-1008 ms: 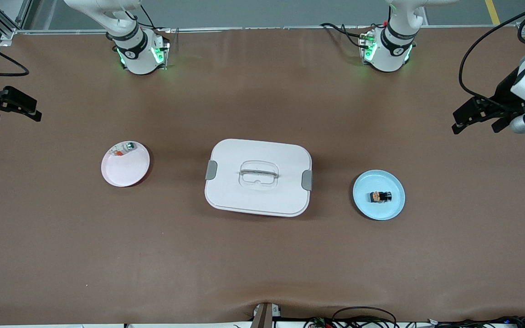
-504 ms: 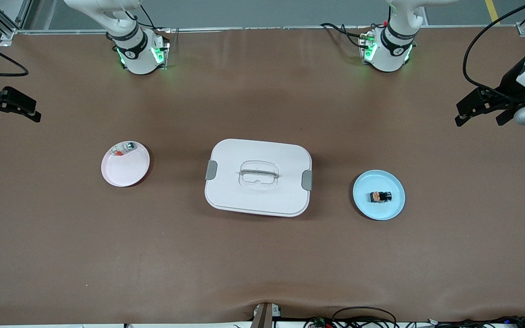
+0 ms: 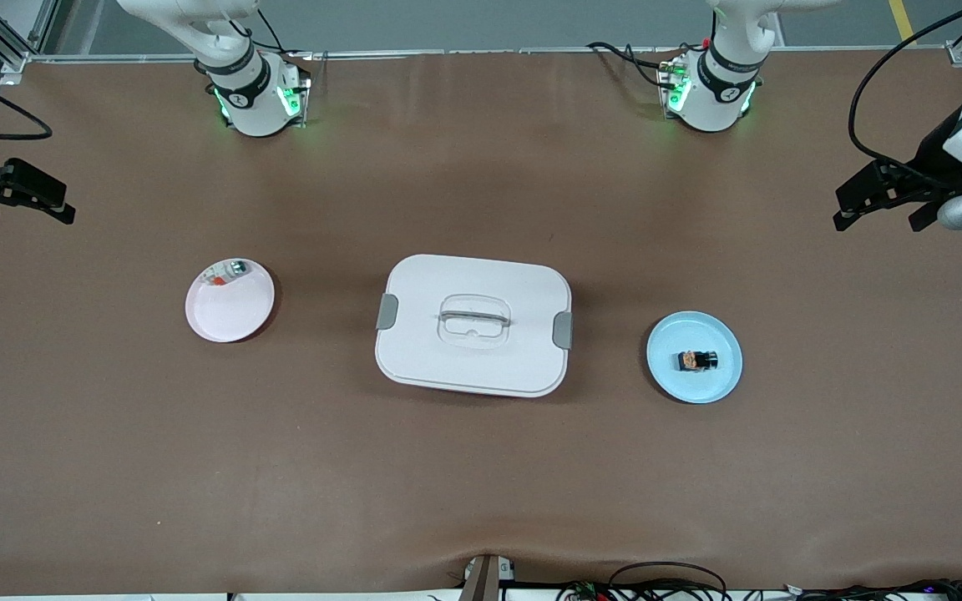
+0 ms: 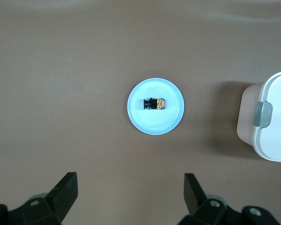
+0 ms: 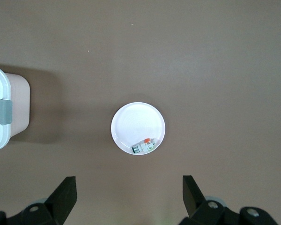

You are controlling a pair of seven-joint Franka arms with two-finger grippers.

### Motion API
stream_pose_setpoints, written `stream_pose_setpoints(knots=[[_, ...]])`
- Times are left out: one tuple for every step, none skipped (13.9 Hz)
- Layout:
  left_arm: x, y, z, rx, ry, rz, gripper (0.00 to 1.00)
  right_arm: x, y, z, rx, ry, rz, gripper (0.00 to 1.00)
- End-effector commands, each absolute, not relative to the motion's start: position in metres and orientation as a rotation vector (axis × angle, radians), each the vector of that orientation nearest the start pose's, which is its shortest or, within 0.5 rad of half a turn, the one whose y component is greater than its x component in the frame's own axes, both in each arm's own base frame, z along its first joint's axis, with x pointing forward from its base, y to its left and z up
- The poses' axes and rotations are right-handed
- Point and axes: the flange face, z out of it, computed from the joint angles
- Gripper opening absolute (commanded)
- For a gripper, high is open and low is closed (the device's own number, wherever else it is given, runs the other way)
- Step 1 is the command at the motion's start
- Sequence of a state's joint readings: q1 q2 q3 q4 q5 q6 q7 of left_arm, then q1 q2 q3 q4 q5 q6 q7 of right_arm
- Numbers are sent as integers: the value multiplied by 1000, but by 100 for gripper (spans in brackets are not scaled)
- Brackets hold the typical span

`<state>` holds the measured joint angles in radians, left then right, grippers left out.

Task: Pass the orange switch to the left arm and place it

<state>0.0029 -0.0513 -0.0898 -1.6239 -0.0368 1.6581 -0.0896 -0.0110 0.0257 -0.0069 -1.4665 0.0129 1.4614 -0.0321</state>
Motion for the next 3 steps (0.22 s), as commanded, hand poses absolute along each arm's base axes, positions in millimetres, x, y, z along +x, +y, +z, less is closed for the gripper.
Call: stream_pose_setpoints(knots=[[543,-51,640,-3173,3,-122,100,547,-10,656,-3119,-18,30,100],[543,-52,640,-3175,3,-122,100,547,-10,656,-3120,-18,28,100],[543,-51,640,-3175,3,-122,100,547,-10,656,-3120,-18,28,100]])
